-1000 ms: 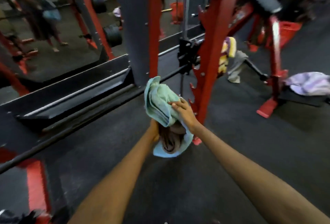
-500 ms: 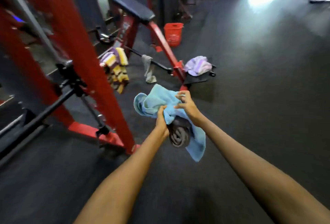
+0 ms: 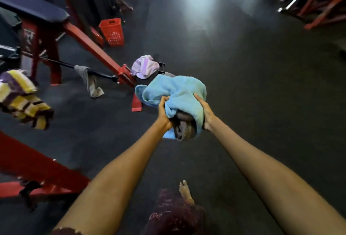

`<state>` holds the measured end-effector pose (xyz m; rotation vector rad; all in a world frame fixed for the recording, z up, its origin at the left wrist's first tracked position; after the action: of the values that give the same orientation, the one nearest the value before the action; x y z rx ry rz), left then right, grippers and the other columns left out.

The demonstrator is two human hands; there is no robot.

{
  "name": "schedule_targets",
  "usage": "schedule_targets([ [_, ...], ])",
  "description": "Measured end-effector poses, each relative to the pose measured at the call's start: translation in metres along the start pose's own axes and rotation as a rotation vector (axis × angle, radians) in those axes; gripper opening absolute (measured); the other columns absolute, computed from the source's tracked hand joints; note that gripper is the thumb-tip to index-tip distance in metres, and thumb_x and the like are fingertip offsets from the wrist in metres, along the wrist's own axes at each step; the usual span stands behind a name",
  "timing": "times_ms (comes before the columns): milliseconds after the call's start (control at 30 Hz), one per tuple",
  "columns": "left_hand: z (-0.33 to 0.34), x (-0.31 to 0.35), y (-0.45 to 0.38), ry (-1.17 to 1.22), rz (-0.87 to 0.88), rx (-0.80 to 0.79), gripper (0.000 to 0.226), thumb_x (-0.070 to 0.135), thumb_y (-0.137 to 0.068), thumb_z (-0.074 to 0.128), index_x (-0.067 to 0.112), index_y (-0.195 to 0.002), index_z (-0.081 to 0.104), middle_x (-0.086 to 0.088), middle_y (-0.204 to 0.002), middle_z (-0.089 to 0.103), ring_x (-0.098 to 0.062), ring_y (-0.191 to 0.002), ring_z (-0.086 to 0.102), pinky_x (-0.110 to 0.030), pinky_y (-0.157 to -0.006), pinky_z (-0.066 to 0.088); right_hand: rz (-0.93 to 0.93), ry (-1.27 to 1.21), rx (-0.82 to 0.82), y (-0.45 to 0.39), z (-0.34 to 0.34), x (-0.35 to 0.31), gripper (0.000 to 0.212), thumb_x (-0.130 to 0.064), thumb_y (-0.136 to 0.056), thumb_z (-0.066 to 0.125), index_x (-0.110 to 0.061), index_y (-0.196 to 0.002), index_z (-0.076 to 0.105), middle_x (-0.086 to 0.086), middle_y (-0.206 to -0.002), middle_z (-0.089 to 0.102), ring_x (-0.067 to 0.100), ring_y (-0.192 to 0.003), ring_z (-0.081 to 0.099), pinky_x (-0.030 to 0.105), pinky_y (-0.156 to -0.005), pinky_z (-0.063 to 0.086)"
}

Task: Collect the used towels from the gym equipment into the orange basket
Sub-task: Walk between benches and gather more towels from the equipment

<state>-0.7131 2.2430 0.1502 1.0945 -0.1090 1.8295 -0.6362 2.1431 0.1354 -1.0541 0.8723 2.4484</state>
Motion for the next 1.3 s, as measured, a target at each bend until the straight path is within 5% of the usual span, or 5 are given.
schedule_targets([
  [33,0.002,-0.001,-0.018,0.003,0.013,0.001,0.067,0.029,-0.101,0.022,0.019,-0.045,0.058,-0.004,-0.043,0.051,-0.009,-0.045,0.055,-0.063,-0.077,0.019,-0.001,0.016,0.037,-0.013,-0.001,-0.012,0.035,-0.041,-0.091,0.054,-0.011,-0.102,0.067,0.008,-0.089,0.076,0.018,-0.081,0.072,0.035,-0.079,0.052],
  [200,0.066,0.003,-0.106,-0.078,-0.062,0.005,0.056,0.031,-0.102,0.02,0.011,-0.061,0.052,-0.004,-0.046,0.052,-0.009,-0.053,0.056,-0.022,-0.062,0.049,-0.04,-0.055,0.092,-0.08,-0.054,-0.089,0.026,-0.034,-0.09,0.056,-0.012,-0.095,0.068,0.007,-0.083,0.076,0.018,-0.075,0.073,0.036,-0.079,0.052],
  [700,0.215,0.018,-0.385,-0.131,-0.171,-0.035,0.048,0.049,-0.091,0.037,0.011,-0.091,0.067,-0.008,-0.075,0.074,-0.02,-0.083,0.065,-0.034,-0.075,0.052,-0.038,-0.125,0.15,-0.305,-0.178,-0.281,0.025,-0.029,-0.088,0.061,-0.01,-0.102,0.066,0.007,-0.085,0.075,0.019,-0.075,0.073,0.029,-0.063,0.058],
  [900,0.259,0.022,-0.521,-0.073,-0.064,0.094,0.048,0.049,-0.089,0.038,0.012,-0.091,0.068,-0.008,-0.081,0.073,-0.023,-0.091,0.064,-0.039,-0.092,0.049,-0.013,0.049,0.211,-0.433,-0.224,-0.369,0.094,-0.04,-0.037,0.093,-0.01,-0.121,0.063,0.013,-0.119,0.068,0.03,-0.107,0.066,0.044,-0.086,0.055],
  [1300,0.298,0.098,-0.747,0.074,0.03,0.297,0.052,0.052,-0.093,0.03,0.015,-0.088,0.066,-0.008,-0.079,0.071,-0.022,-0.089,0.062,-0.036,-0.082,0.05,0.071,0.15,0.078,-0.674,-0.219,-0.498,0.062,-0.029,-0.067,0.082,-0.006,-0.121,0.062,0.016,-0.117,0.067,0.031,-0.105,0.066,0.04,-0.077,0.057],
])
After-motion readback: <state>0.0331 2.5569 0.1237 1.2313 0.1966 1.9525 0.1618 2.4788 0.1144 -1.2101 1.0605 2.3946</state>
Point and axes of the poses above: each hand's wrist, its own y-axis away from the middle knuckle, its own z-axis out of the palm, x = y × z, the point moved 3 cm from there along -y, towards the middle knuckle
